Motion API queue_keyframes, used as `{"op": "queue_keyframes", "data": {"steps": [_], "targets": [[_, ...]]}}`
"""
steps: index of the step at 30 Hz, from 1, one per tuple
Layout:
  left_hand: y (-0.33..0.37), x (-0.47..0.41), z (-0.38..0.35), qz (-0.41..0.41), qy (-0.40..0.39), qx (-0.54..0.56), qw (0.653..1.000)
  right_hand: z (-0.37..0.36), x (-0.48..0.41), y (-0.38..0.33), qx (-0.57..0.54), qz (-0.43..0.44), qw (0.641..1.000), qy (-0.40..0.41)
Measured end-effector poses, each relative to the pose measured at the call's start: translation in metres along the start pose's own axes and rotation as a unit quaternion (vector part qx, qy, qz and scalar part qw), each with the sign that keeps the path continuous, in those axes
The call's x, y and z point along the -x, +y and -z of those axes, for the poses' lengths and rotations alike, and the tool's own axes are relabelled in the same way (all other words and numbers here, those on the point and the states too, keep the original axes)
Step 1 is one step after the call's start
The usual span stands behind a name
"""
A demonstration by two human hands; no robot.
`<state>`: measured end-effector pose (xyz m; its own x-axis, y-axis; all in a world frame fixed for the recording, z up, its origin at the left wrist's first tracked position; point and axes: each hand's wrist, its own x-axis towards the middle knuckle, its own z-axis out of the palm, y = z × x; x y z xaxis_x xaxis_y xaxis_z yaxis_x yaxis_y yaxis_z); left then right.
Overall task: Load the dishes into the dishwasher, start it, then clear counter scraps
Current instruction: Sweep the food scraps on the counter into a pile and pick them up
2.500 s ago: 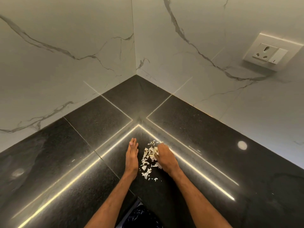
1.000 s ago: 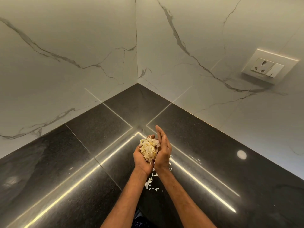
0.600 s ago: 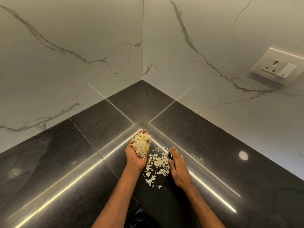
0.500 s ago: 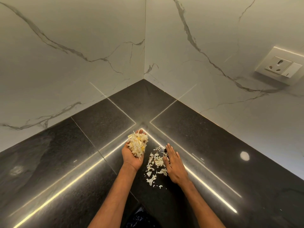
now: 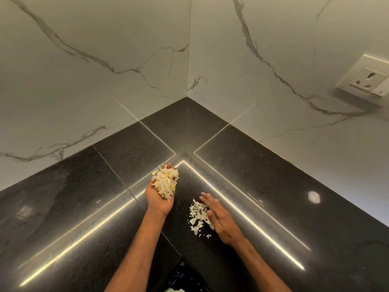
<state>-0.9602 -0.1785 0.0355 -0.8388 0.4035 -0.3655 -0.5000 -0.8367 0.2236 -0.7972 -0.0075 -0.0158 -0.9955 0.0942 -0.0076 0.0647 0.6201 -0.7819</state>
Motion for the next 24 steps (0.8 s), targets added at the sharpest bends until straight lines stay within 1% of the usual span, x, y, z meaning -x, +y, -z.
{"op": "queue_keyframes", "data": {"steps": [1,2,3,5,7,9,12,16,19,22,24], "targets": [[0.001,0.000,0.000,-0.002,0.003,-0.003,1.000,-0.002,0.008,0.001,0.000,-0.030,0.998,0.058],[0.003,-0.001,0.000,-0.004,0.005,-0.004,1.000,-0.005,0.015,0.001,0.023,-0.060,0.994,0.091],[0.004,-0.001,0.001,-0.008,0.005,-0.004,1.000,-0.010,0.020,-0.001,0.067,-0.081,0.990,0.094],[0.007,-0.003,0.002,-0.012,0.003,-0.007,1.000,-0.025,0.021,-0.008,0.175,-0.090,0.980,0.037],[0.008,-0.004,0.003,-0.012,0.007,-0.007,1.000,-0.038,0.010,-0.017,0.231,-0.088,0.969,-0.004],[0.007,-0.006,0.003,-0.010,0.008,-0.007,1.000,-0.046,-0.009,-0.025,0.237,-0.081,0.968,-0.001],[0.005,-0.007,0.002,-0.005,0.008,-0.013,1.000,-0.051,-0.034,-0.031,0.226,-0.048,0.973,0.001],[0.002,-0.008,-0.001,-0.005,0.013,-0.008,1.000,-0.049,-0.045,-0.026,0.216,0.005,0.974,0.061],[-0.003,-0.007,-0.001,0.005,0.021,0.005,1.000,-0.047,-0.040,-0.020,0.198,0.017,0.976,0.089],[-0.007,-0.004,-0.002,0.008,0.021,0.013,1.000,-0.038,-0.024,-0.012,0.242,0.061,0.962,0.108],[-0.008,-0.002,-0.002,0.009,0.022,0.019,1.000,-0.031,-0.005,-0.006,0.270,0.076,0.955,0.095]]}}
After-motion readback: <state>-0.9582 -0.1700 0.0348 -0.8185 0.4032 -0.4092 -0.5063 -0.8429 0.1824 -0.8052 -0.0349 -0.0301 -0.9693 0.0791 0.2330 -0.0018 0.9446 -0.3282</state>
